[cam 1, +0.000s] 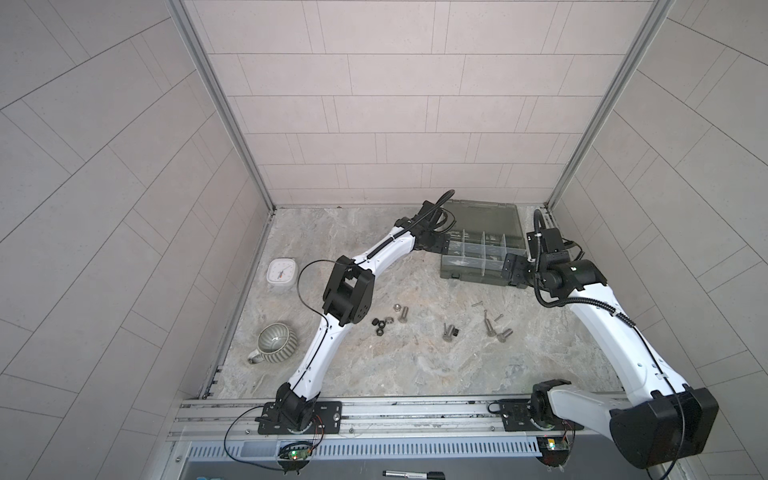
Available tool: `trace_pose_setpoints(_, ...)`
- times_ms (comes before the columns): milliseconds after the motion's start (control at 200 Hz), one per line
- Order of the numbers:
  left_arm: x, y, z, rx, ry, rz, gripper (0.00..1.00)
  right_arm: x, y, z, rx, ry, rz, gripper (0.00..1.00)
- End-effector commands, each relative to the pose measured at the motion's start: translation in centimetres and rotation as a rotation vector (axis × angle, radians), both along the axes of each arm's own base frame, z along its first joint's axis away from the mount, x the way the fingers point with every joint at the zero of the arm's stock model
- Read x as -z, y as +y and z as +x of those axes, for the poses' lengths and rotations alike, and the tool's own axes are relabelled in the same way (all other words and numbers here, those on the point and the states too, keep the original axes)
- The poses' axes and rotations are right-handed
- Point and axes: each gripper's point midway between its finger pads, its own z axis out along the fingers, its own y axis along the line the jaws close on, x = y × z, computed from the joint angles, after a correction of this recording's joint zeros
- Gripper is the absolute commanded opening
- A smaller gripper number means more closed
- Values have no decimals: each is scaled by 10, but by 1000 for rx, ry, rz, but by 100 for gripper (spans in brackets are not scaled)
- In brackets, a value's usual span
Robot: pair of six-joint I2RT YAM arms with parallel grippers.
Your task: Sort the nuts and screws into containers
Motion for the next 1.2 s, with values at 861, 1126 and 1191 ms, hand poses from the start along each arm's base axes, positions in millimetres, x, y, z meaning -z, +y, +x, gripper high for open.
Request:
trace_pose_setpoints(861,34,-24,6,-21,75,-80,19,9,-7,7,-11,77,-79,99)
trace_pose_setpoints(1126,34,-14,7,-46,81,-56,5,9,-8,4,-11,74,-83,99)
trace_pose_setpoints(1191,33,-10,6,-51,79,-39,3,9,-8,4,-11,72,-80,99)
